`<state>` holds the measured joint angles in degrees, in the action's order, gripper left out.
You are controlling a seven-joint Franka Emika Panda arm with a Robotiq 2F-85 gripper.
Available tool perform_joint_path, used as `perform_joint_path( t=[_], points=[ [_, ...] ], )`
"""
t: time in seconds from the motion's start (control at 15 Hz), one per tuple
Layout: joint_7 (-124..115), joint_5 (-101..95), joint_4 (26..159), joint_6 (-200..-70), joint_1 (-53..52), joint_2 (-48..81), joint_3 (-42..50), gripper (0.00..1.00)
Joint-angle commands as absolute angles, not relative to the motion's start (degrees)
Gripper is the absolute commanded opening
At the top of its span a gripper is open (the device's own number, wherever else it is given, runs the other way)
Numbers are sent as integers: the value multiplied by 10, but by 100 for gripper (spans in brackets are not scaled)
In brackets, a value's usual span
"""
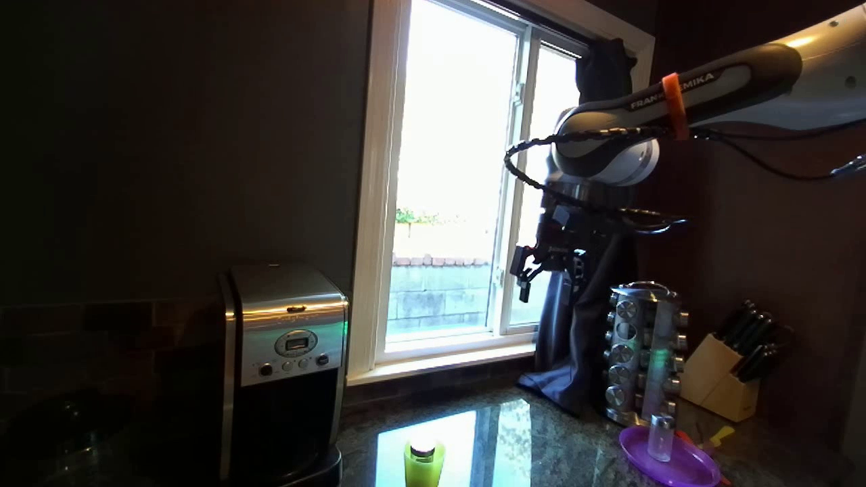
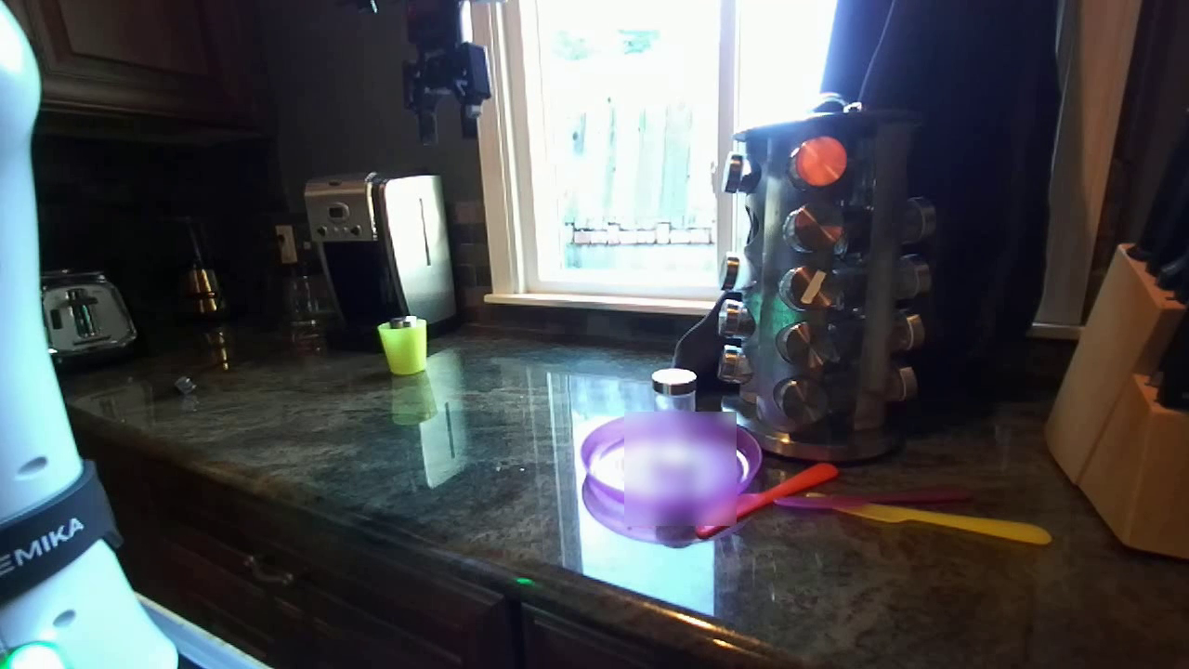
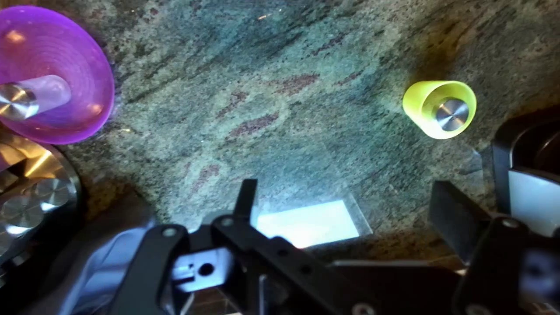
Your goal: Take the spice bottle out of the green cup
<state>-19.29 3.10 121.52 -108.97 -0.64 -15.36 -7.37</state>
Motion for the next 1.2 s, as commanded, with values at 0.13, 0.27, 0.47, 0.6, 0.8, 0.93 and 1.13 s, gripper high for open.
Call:
perform_joint_path(
  t=[0.13,0.27,0.47,0.6,0.8,0.93,1.13],
  points=[
    [-246,51,1182,-1157,-56,-38,-114,100],
    [-262,42,1164,-1184,-70,3,-121,100],
    [-292,12,1138,-1211,-91,59,-123,100],
    [-312,5,1131,-1220,-110,84,-123,100],
    [-342,-21,1130,-1213,-144,110,-124,100],
    [-373,-80,1135,-1229,-168,123,-117,100],
    [-346,-37,1138,-1216,-162,114,-117,100]
  ],
)
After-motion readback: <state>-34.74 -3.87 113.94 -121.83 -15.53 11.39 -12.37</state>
